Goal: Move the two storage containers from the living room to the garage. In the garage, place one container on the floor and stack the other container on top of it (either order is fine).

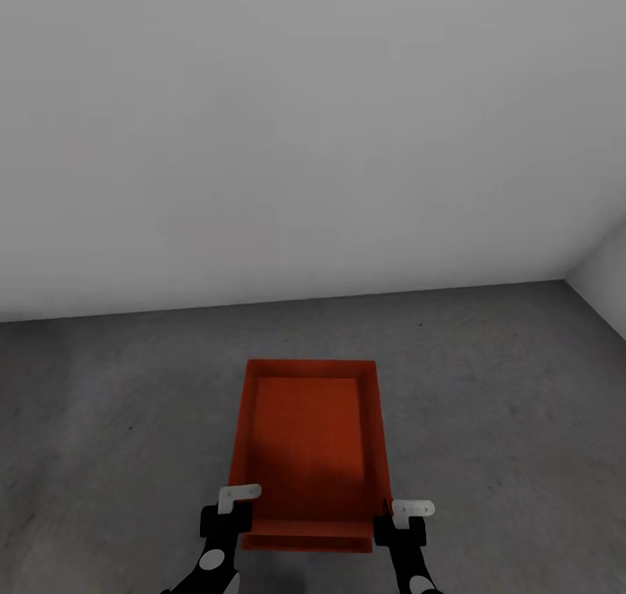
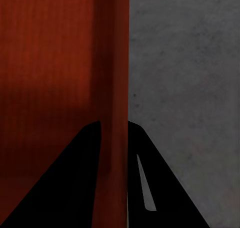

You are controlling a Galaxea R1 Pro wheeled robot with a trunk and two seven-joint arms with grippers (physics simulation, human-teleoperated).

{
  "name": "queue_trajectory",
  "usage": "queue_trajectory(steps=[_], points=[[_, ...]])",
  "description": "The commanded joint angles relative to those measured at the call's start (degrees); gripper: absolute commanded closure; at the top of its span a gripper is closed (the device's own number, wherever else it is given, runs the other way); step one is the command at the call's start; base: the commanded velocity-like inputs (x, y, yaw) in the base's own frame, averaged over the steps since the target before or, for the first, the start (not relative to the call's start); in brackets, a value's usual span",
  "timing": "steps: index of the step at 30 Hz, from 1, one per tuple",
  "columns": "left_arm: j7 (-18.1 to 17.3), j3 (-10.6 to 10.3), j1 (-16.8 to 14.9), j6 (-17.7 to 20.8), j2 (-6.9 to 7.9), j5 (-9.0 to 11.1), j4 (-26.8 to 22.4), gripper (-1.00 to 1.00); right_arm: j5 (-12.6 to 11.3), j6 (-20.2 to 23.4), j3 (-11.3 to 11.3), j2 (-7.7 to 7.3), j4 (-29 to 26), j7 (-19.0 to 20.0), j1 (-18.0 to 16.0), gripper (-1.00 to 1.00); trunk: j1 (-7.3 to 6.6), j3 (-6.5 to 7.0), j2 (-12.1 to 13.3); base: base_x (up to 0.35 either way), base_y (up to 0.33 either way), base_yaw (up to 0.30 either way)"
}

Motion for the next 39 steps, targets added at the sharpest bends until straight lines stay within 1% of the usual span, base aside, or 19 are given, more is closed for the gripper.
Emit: queue_trajectory(steps=[1, 11, 29, 39], points=[[0.8, 0.0, 0.0, -0.5, 0.06, 1.9, 0.5, 1.00, -1.0, -1.7, -1.7, 0.00, -2.1, 0.0, -0.1, 1.00, 0.00, -0.03, 0.0, 0.000, 0.000, 0.000], [0.8, 0.0, 0.0, -0.5, 0.06, 1.8, 0.5, 1.00, -1.0, -1.7, -1.7, 0.00, -2.1, 0.0, -0.1, 1.00, 0.00, -0.09, 0.0, 0.000, 0.000, 0.000], [0.8, 0.0, 0.0, -0.5, -0.03, 1.5, 0.5, 1.00, -1.0, -1.6, -1.7, 0.00, -2.1, 0.0, -0.1, 1.00, 0.00, -1.58, 0.0, 0.000, 0.000, 0.000], [0.8, 0.0, 0.0, -0.5, -0.03, 1.5, 0.5, 1.00, -1.0, -1.6, -1.7, 0.00, -2.1, 0.0, -0.1, 1.00, 0.00, -1.75, 0.0, 0.000, 0.000, 0.000]])
